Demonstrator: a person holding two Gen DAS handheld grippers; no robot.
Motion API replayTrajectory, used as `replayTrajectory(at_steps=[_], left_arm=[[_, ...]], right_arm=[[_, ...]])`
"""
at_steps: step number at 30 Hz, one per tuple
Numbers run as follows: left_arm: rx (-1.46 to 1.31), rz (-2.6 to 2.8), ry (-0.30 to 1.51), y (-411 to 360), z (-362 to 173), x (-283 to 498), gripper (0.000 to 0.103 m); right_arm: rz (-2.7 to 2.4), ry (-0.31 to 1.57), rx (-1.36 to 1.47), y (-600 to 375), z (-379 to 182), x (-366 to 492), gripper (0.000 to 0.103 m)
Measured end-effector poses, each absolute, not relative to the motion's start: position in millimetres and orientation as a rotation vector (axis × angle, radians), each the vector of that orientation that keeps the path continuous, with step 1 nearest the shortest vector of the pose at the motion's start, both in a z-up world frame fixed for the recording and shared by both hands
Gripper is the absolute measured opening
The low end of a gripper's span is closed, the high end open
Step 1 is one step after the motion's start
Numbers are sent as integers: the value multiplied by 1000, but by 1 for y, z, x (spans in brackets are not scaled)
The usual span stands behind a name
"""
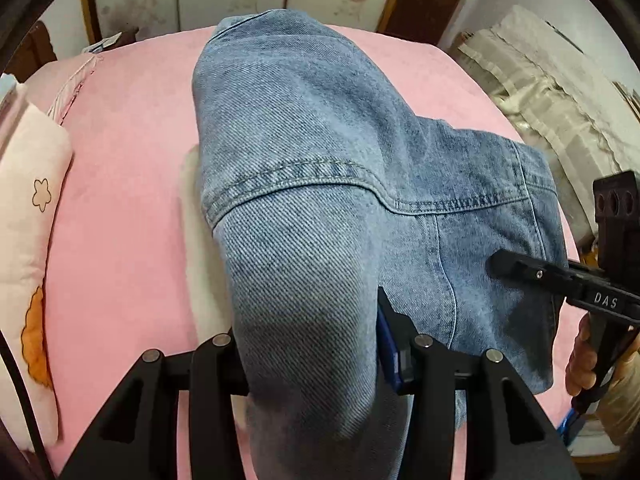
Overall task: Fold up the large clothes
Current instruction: 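Grasp the folded denim bundle edge with both tools and lift it, then carry the denim bundle with both tools onto the folded clothes stack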
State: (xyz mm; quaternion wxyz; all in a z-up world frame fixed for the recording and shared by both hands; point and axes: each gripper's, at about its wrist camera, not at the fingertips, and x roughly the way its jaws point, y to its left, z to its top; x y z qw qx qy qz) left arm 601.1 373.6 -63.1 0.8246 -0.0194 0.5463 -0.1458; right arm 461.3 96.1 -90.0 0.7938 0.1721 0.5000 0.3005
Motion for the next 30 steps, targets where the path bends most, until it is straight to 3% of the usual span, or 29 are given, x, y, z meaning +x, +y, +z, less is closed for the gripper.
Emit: replayTrajectory(at_steps=[6, 11, 16, 21, 22, 24, 25, 27, 30], left_arm=[[-52, -278, 1222, 400, -124, 638, 54], [-70, -250, 1157, 418, -144, 636, 77], [-57, -233, 1137, 415, -132, 628, 77], [-37, -206, 1010, 412, -79, 597, 77], [-27, -196, 990, 407, -68, 590, 72], [-6, -204, 958, 394, -51, 579, 51], [4, -217, 950, 389, -46, 573, 34], [27, -244, 951, 372, -41, 563, 20], [100, -276, 960, 347, -53, 556, 19]], right_arm=[[612, 1152, 324, 120, -134, 501, 20], [526, 1208, 270, 126, -161, 511, 32], [505, 1210, 252, 113, -146, 503, 34], [458, 1118, 145, 102, -117, 478, 36], [450, 1082, 122, 100, -109, 469, 36], [436, 1004, 82, 100, -97, 454, 36], [437, 970, 62, 104, -92, 445, 36], [425, 924, 24, 114, -85, 433, 36], [434, 874, -9, 129, -81, 423, 26]])
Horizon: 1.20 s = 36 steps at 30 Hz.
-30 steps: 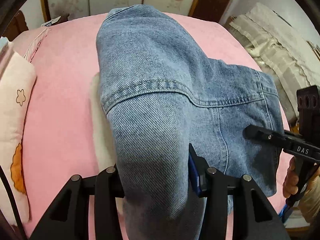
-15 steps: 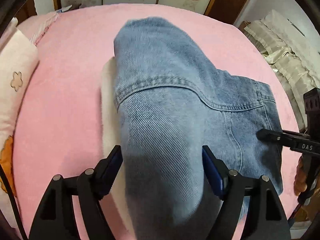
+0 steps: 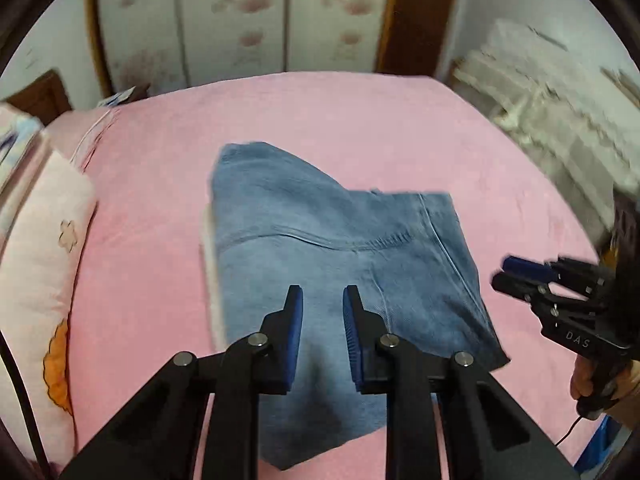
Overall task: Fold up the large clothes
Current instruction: 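Carry the denim bundle with both tools onto the folded clothes stack, then open both tools and release the denim bundle on the stack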
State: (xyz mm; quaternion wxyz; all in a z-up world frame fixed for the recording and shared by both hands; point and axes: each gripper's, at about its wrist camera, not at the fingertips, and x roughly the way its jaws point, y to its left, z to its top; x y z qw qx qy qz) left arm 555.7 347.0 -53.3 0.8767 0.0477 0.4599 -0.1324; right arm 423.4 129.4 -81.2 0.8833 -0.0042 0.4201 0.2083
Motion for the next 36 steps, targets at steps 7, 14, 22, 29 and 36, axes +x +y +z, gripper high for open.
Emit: replayTrajectory(at_steps=[7, 14, 22, 29, 36], left_arm=[[55, -187, 1106, 355, -111, 559, 12], [-37, -206, 1092, 380, -126, 559, 1], [-55, -225, 1055, 389, -132, 557, 1], [-47, -169, 1048, 380, -127, 553, 1], [-71, -113, 1032, 364, -107, 537, 21]], right_arm=[[354, 973, 2, 135, -122, 437, 14], [329, 1036, 89, 118, -157, 444, 5], [307, 1023, 88, 123, -175, 446, 5], [306, 1029, 68, 123, -168, 440, 5], [302, 1023, 128, 98, -141, 425, 9]])
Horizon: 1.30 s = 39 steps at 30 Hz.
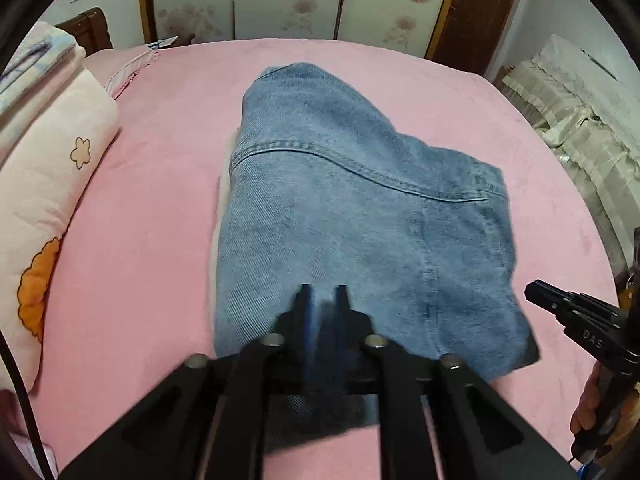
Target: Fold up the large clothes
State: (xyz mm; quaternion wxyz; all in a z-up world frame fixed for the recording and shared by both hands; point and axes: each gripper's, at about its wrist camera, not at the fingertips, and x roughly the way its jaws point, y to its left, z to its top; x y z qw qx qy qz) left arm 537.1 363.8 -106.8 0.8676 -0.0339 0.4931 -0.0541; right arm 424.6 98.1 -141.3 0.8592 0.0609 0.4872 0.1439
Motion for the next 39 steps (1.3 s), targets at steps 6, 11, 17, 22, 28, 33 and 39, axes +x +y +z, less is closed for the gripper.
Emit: replayTrajectory(at_steps=[6, 11, 17, 22, 28, 33, 39], left_arm=[[-46, 8, 1016, 329, -78, 494, 70], [-89, -5, 1090, 295, -58, 446, 70], [-98, -62, 1149, 239, -35, 383, 70], [-121, -89, 1125, 193, -7, 322, 70], [-112, -72, 1071, 140, 12, 248, 70], [-148, -58, 1082, 103, 10, 192, 70], [-170, -37, 1110, 69, 1, 143, 71]], right_arm=[[316, 1015, 144, 65, -105, 395, 9], [350, 1044, 100, 39, -76, 357, 9], [399, 1069, 70, -6, -45, 291, 9], [420, 1063, 18, -53, -24, 232, 9], [404, 1033, 13, -116, -16, 168, 9], [393, 1086, 45, -158, -29, 125, 9], [387, 1106, 28, -190, -39, 79, 9]])
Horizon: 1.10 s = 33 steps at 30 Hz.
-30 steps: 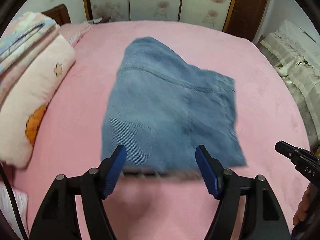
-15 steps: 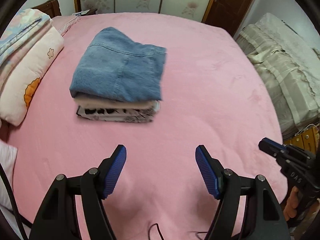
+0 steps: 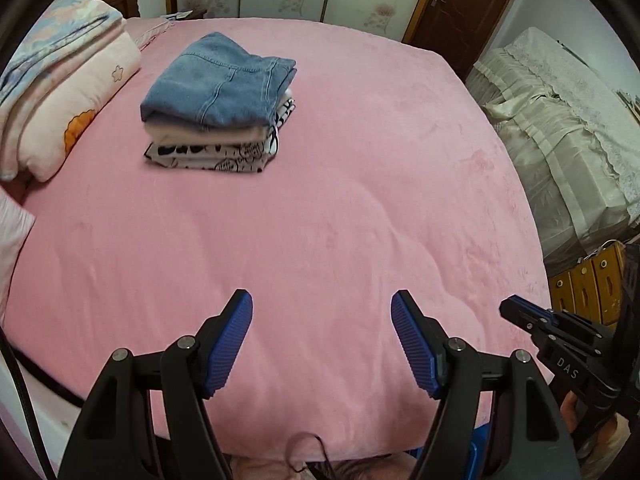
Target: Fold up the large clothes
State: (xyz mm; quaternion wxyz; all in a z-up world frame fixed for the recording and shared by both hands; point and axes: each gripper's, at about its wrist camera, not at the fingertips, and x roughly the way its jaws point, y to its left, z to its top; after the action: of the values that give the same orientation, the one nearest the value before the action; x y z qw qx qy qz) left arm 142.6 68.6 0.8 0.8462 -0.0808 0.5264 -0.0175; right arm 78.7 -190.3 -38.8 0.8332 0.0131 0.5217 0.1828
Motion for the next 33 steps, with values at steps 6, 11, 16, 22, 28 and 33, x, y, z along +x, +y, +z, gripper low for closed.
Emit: replayTrajectory(at_steps=[6, 11, 16, 22, 28, 33], left_arm=[[-120, -2, 1116, 39, -13, 112, 71], [-87, 28, 1096, 21, -18, 93, 71], [-84, 38, 1079, 10, -20, 84, 75], [-54, 49, 1048, 0, -20, 83, 82], [-39, 28, 1062, -8, -22, 83, 82], [-11, 29, 1084, -13, -25, 87, 82]], right_arm=[[345, 1043, -9, -203, -39, 40, 9], [314, 1031, 70, -216, -37, 21, 10], [225, 1006, 127, -231, -33, 10, 40], [195, 995, 107, -233, -31, 9, 45], [205, 1012, 74, -226, -36, 10, 46], [227, 1000, 43, -217, -33, 8, 60]])
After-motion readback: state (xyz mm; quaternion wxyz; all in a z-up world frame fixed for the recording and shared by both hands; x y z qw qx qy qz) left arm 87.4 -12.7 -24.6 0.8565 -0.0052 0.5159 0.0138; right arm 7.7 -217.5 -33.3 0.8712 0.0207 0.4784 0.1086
